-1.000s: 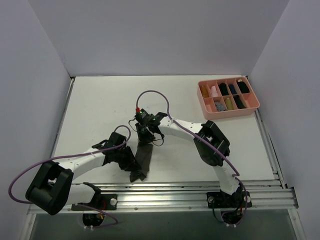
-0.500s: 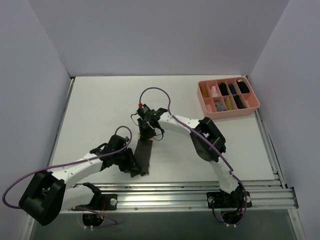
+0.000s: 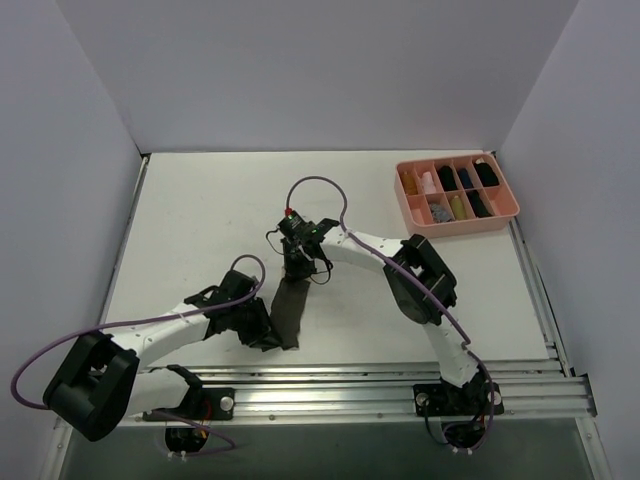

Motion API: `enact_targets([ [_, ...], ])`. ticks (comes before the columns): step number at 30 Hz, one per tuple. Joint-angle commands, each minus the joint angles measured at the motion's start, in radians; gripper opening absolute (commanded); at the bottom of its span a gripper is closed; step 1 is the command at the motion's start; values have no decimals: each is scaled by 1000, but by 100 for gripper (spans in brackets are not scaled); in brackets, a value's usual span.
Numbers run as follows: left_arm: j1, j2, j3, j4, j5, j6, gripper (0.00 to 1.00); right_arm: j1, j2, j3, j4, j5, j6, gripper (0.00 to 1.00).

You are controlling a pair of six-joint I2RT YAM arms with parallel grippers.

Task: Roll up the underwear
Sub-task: Fold the underwear

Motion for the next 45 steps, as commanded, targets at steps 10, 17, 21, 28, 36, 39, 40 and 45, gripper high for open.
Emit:
enact_targets([
  [10, 51, 5, 312, -460, -255, -7, 27, -85, -135, -168, -209, 250, 61, 16],
  [17, 54, 55, 472, -430, -211, 39, 27, -90, -224, -122, -231, 240, 38, 19],
  [21, 45, 69, 474, -254, -79, 15, 27, -116, -232, -53, -248, 229, -5, 20],
  [28, -69, 215, 468, -33, 10, -51, 24, -208, -205, -28, -191, 105, -136, 20],
  [36, -146, 307, 376, 64, -4, -125, 20, -231, -77, 105, -188, -6, -359, 20],
  [39, -144, 293, 359, 26, -30, -108, 20, -229, -60, 123, -170, -18, -405, 21],
  [40, -142, 293, 354, 10, -36, -104, 20, -229, -51, 130, -165, -38, -425, 21],
  [45, -141, 315, 351, -39, -68, -87, 19, -222, 9, 145, -173, -52, -456, 21],
])
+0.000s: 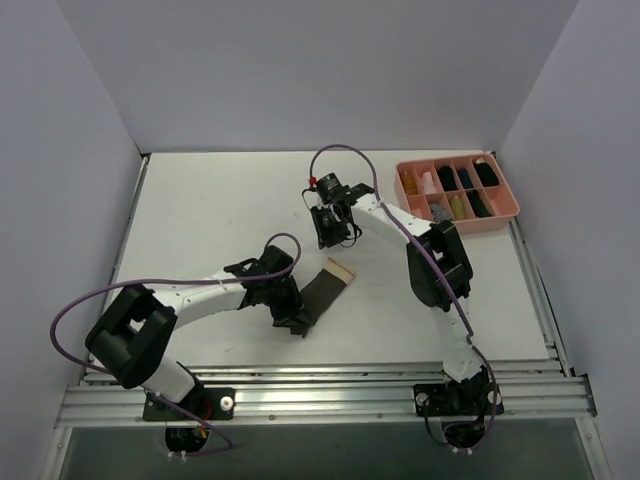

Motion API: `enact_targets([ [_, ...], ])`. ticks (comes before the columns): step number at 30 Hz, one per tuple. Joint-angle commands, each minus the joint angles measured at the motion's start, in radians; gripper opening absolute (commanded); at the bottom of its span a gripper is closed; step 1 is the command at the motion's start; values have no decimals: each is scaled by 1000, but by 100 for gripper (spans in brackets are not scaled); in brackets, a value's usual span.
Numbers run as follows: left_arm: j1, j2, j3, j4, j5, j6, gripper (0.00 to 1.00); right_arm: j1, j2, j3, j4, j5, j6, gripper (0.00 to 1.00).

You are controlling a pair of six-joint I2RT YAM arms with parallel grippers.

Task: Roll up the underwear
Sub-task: Fold the underwear

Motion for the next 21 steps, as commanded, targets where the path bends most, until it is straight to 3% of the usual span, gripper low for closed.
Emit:
enact_targets([
  [1, 1, -1, 1, -41, -36, 17, 19, 9, 31, 12, -17, -34, -60, 21],
  [12, 52, -82, -41, -173, -99, 106, 19, 47, 14, -75, 11, -45, -47, 21],
  [21, 273, -93, 30, -293, -113, 302, 22, 70, -124, -308, 80, -24, 16, 20],
])
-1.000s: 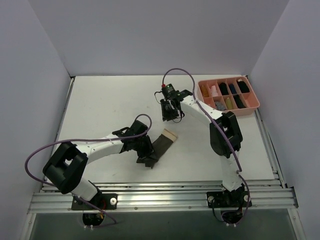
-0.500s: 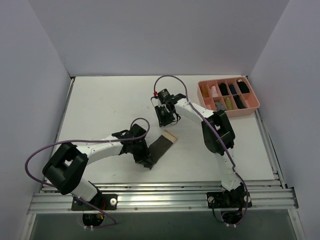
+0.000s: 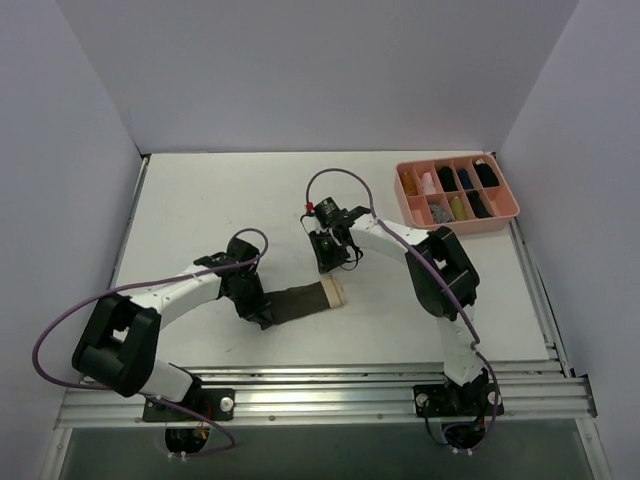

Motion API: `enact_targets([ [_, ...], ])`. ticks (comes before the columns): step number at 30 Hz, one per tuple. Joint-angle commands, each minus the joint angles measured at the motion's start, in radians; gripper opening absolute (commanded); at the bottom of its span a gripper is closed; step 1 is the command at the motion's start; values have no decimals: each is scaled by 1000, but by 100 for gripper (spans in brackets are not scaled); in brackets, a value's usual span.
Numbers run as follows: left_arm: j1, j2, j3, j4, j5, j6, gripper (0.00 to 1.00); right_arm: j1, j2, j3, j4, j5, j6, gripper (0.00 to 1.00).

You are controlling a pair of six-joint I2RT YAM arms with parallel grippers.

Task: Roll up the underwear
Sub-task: Fold the underwear

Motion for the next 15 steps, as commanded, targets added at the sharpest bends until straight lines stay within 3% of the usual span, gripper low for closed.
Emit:
enact_targets([
  [1, 79, -15, 73, -65, -22, 127, 22, 24, -87, -125, -30, 17, 40, 20],
  [9, 165, 201, 293, -79, -1, 255, 22, 184, -306, -363, 34, 60, 234, 20],
  [15, 213, 228, 462, -165, 10, 292, 23, 249, -404, -438, -15, 109, 319, 20],
])
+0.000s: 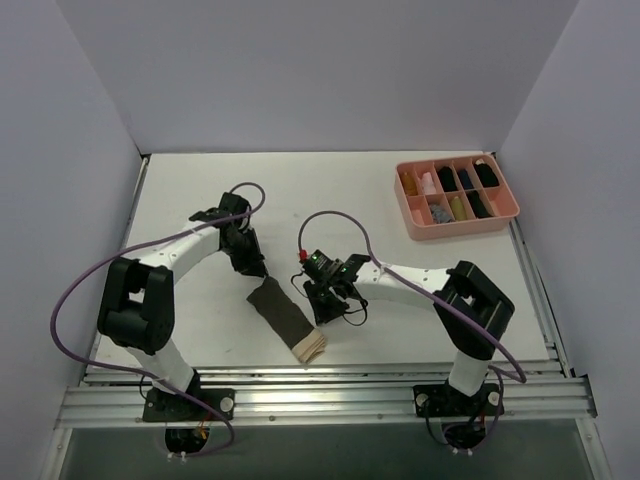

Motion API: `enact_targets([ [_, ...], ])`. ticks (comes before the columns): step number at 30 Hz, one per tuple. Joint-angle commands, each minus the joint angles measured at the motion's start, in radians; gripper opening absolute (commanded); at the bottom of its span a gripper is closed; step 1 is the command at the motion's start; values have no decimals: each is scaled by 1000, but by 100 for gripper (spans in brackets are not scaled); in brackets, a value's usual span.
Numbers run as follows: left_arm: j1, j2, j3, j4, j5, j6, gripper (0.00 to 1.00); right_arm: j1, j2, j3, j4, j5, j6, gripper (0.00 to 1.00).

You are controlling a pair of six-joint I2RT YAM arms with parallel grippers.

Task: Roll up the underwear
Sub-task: Fold the underwear

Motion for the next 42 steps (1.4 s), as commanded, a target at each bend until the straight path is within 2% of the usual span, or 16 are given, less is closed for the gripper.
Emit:
enact_targets([
  [1, 31, -23, 96, -71, 19, 57, 23, -26, -87, -19, -70, 71, 69, 20],
  [4, 30, -23, 108, -103, 41, 63, 23, -58, -136, 12, -91, 46, 20, 20],
  [8, 27, -64, 46, -59, 143, 27, 22, -75, -138, 90, -77, -153, -55, 21],
  [13, 16, -64, -57, 61, 252, -24, 21, -55, -114, 73, 72, -393, -70, 21],
  [15, 8, -49, -106, 99, 259, -38, 20, -52, -115, 6, 164, -532, -38, 21],
  [16, 7, -45, -122, 117, 265, -43, 19, -50, -117, -28, 270, -574, -18, 21],
  [18, 5, -28, -149, 172, 265, -63, 18, -50, -115, -124, 368, -657, 28, 22],
  [19, 5, -17, -165, 189, 265, -66, 18, -50, -115, -163, 469, -675, 46, 22],
  [25, 8, 119, -146, 220, 223, -44, 18, -50, -45, -413, 770, -726, 161, 21],
  [28, 12, 172, -126, 216, 204, -27, 17, -49, 3, -485, 858, -719, 187, 20],
  [30, 13, 196, -111, 211, 187, -14, 17, -49, 12, -504, 868, -699, 190, 20],
  [37, 21, 236, -7, 211, 225, 34, 17, -49, 18, -472, 722, -630, 125, 20],
  [42, 22, 193, 137, 133, 279, 54, 25, -50, -78, -334, 557, -602, 106, 20],
])
